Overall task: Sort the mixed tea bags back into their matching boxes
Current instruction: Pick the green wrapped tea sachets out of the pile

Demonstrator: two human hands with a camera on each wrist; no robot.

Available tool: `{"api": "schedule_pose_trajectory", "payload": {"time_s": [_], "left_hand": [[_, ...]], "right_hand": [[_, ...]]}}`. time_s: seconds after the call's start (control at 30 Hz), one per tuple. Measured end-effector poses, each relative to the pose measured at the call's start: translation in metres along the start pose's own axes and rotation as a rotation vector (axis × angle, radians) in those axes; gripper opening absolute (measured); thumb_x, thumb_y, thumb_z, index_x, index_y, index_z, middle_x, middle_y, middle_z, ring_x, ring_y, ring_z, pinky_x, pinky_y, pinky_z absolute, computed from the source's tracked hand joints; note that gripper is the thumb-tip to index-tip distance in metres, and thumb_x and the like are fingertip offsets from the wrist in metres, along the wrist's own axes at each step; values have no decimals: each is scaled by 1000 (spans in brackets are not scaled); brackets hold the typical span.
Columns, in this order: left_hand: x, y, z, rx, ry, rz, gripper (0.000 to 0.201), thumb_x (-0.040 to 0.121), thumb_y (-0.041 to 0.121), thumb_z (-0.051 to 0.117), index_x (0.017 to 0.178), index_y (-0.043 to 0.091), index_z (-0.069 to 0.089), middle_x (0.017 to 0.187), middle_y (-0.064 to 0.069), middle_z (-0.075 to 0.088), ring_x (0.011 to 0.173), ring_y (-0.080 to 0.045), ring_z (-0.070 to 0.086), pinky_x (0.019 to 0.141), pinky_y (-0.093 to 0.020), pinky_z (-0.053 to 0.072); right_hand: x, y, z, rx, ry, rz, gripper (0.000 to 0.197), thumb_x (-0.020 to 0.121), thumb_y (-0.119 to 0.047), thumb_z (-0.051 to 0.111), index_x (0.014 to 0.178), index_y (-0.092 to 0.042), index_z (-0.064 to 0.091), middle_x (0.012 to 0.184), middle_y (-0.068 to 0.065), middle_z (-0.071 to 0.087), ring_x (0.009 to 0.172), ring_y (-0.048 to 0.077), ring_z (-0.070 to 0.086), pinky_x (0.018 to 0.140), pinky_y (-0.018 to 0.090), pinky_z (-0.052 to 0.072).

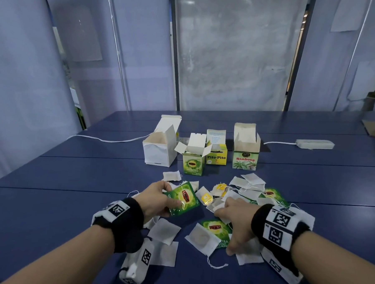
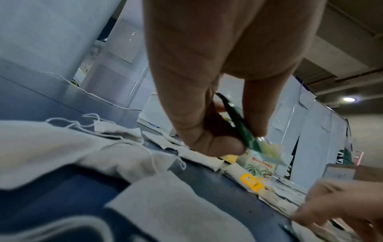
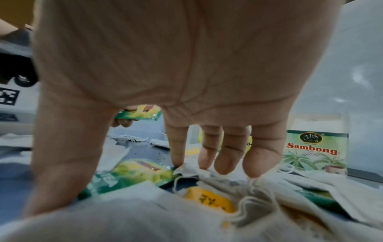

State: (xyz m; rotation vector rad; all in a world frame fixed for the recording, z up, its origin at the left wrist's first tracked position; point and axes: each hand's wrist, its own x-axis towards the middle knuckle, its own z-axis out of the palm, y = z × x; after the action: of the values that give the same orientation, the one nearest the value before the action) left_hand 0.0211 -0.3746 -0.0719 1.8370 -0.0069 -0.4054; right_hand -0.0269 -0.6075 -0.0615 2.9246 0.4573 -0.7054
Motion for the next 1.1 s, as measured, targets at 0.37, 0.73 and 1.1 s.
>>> {"api": "schedule_pose_trajectory", "payload": {"time_s": [0.37,0.73,1.1], "left_hand": [[-16,-12,-9,-55,121,-53,31,78,6,76,105,4,61,102,-17,68,89,-29,69,63,-34,58],[-6,9,31,-404,29,11,16,98,11,50,111,5,56,90,-17,71,67,-26,67,65,-37,58],[-2,15,36,-363,-77,40,18,97,1,46,112,0,56,90,-20,70,67,-25,66,64,-35,58]], "right_hand": [[6,-8,2,28,214,5,80,56,-50,77,124,-27,41,122,-3,33,114,18,34,94,34,43],[17,-15,-17,736,682,10,81,53,-41,82,123,-29,43,117,-9,54,104,9,56,90,28,50],[23,-8,-17,705,596,22,100,59,-45,85,143,-22,35,141,-1,43,127,17,44,103,29,39]]}}
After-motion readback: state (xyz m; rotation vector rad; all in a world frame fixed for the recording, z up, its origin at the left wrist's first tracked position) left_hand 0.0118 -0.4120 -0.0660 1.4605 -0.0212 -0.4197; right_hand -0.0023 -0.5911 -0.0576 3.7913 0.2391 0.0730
